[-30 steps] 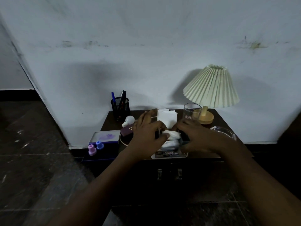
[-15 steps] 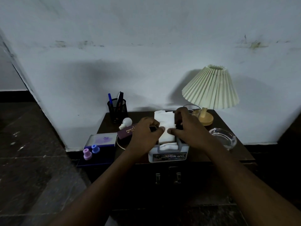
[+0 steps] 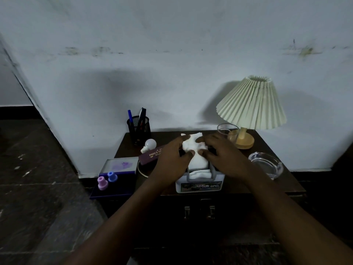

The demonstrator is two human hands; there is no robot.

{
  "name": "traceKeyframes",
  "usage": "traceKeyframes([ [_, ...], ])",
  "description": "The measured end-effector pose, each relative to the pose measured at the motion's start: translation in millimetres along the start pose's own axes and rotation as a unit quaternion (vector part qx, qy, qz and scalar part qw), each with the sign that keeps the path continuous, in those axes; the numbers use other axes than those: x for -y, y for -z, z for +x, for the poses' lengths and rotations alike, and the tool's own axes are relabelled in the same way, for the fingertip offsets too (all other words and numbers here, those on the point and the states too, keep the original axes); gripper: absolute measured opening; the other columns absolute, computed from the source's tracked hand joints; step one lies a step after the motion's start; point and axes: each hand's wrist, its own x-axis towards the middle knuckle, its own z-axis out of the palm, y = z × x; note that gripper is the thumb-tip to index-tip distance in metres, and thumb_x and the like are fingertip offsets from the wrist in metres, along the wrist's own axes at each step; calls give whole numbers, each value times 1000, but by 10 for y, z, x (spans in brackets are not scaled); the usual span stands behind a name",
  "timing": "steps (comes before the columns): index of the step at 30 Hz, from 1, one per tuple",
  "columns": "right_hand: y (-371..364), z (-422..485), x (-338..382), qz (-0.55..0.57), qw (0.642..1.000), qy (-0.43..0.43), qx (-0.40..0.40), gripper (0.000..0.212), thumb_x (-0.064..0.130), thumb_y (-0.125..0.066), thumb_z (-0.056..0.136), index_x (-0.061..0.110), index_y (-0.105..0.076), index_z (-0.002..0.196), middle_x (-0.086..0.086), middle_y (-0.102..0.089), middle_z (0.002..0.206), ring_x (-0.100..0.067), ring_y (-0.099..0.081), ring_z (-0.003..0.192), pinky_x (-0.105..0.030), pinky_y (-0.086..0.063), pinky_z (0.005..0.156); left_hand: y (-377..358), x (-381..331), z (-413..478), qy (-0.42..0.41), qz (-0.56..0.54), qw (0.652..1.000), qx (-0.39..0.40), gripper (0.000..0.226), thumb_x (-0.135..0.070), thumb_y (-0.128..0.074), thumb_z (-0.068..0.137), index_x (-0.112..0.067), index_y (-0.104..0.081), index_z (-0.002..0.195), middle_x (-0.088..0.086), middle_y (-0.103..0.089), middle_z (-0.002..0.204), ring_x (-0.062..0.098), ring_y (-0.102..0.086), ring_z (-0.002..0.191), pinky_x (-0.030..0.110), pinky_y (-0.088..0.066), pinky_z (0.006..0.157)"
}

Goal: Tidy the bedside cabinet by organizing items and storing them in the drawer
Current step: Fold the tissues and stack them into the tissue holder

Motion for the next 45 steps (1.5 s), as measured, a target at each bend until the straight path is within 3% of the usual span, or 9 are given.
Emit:
traceKeyframes([
  [6, -13, -17, -34, 65, 993, -67, 71, 29, 38, -49, 108, 26, -69, 125, -1, -71, 118, -8, -63, 107, -42, -49, 100, 44, 3, 19, 38, -3, 997, 67, 21, -38, -61, 91, -28, -72, 107, -13, -76, 106, 5, -69, 104, 43, -54, 100],
  [13, -9, -11, -16, 116, 986, -100, 71, 18, 34, -52, 107, 34, -63, 121, 9, -70, 115, -6, -64, 107, -38, -52, 98, 41, 42, 64, 115, -105, 984, 91, 33, -35, -68, 88, -20, -75, 116, 0, -76, 119, 21, -70, 116, 52, -50, 108],
  [17, 135, -97, -22, 134, 985, -105, 33, 18, 42, -54, 105, 51, -58, 120, 23, -68, 124, 5, -62, 111, -16, -47, 87, 74, 76, 35, 88, -96, 988, 86, 35, -34, -67, 98, -26, -66, 132, -10, -70, 127, 4, -65, 119, 41, -52, 108],
  [24, 401, -348, -28, 64, 981, -183, 17, 40, 42, -59, 101, 38, -54, 141, 7, -67, 121, -19, -66, 108, -36, -51, 91, 218, -50, -74, 73, -109, 989, 72, 83, -28, -76, 94, -30, -27, 161, -36, -51, 124, -31, -54, 102, -1, -47, 76],
  [30, 501, -463, 84, 74, 945, -299, 107, 25, 41, -49, 105, 19, -61, 107, -9, -77, 74, -21, -68, 51, -26, -51, 43, 403, -194, -243, 171, -153, 968, 101, 64, -37, -79, 90, -28, -46, 144, -15, -63, 125, -7, -66, 91, 14, -52, 72],
  [32, 465, -505, 114, 97, 936, -311, 132, 25, 39, -51, 105, 18, -64, 104, -12, -77, 82, -23, -69, 57, -27, -52, 46, 484, -207, -317, 195, -189, 952, 144, 44, -33, -84, 86, -34, -58, 122, -12, -75, 114, -2, -74, 90, 17, -59, 68],
  [37, 311, -545, 226, 216, 909, -334, 125, 19, 32, -63, 98, 16, -69, 106, -13, -74, 99, -26, -68, 80, -34, -55, 63, 544, -229, -490, 186, -147, 944, 228, 43, -14, -78, 91, -25, -65, 130, -8, -76, 121, 11, -72, 113, 32, -56, 101],
  [42, 279, -427, 385, 231, 920, -314, 36, 17, 28, -68, 92, 12, -74, 94, -13, -77, 80, -23, -69, 63, -32, -52, 54, 469, -333, -465, 178, -211, 955, 107, 33, -2, -63, 99, -13, -67, 130, 4, -78, 118, 22, -73, 110, 37, -60, 96],
  [45, 379, -223, 473, 190, 943, -267, -55, 21, 43, -65, 93, 24, -70, 86, -3, -75, 83, -23, -72, 77, -40, -59, 69, 494, -435, -308, 171, -244, 953, 59, 26, -6, -60, 101, -15, -69, 124, 4, -78, 117, 22, -74, 107, 42, -61, 93],
])
